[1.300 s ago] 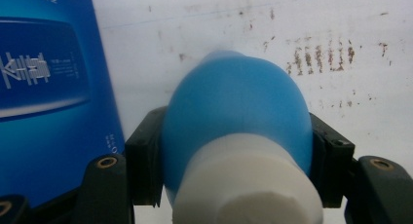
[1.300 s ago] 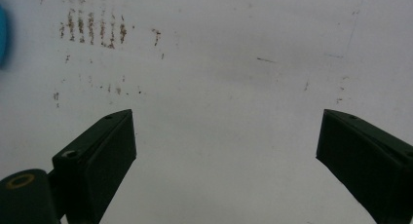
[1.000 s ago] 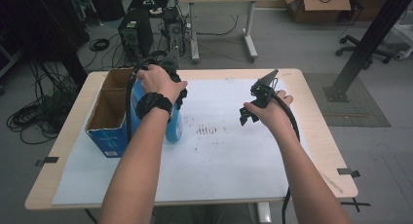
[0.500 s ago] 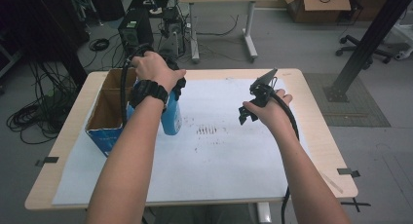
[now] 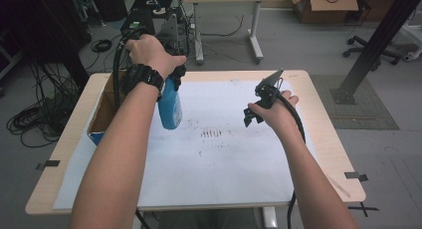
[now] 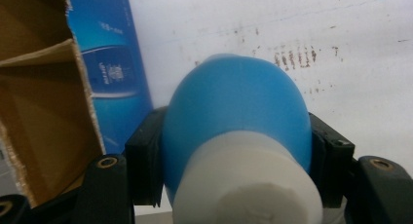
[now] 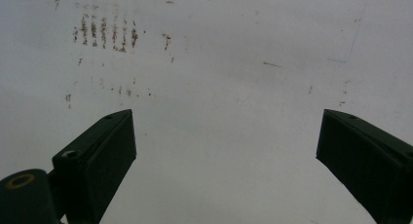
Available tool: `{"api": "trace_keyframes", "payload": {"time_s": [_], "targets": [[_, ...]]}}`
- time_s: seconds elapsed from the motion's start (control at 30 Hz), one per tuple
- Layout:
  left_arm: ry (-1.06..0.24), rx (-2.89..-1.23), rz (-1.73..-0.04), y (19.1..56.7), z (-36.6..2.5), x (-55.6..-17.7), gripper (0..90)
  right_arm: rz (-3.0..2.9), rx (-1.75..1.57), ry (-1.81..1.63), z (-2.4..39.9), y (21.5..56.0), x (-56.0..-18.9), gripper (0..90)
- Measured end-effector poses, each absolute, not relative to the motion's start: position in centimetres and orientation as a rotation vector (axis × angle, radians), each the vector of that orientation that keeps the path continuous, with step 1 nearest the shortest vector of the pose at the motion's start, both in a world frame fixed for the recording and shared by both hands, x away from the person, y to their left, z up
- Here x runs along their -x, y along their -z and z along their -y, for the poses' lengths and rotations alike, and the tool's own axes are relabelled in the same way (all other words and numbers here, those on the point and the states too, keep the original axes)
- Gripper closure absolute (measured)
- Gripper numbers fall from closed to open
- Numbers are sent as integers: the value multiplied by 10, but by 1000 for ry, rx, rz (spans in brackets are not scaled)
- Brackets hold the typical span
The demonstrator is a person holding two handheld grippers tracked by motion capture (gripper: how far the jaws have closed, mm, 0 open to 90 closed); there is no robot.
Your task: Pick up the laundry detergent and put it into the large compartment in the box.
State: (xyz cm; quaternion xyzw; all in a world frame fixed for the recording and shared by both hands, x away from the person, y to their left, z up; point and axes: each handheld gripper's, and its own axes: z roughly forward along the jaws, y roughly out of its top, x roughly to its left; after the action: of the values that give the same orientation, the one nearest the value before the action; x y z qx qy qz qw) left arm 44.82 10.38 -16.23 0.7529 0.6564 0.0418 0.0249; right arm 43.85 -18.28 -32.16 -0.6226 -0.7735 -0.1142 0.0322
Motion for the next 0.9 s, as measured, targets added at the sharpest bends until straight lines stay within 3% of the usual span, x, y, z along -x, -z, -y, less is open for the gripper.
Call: {"api": "trace_keyframes", "payload": {"time_s": [0.5,0.9], "targets": [[-130,-2328,-2005,123,-124,-450,374,2375,1927,353,186,318,-441,74],[-141,-2276,-2030,99,-160,-450,375,2369,1928,345,185,321,-444,74]]}}
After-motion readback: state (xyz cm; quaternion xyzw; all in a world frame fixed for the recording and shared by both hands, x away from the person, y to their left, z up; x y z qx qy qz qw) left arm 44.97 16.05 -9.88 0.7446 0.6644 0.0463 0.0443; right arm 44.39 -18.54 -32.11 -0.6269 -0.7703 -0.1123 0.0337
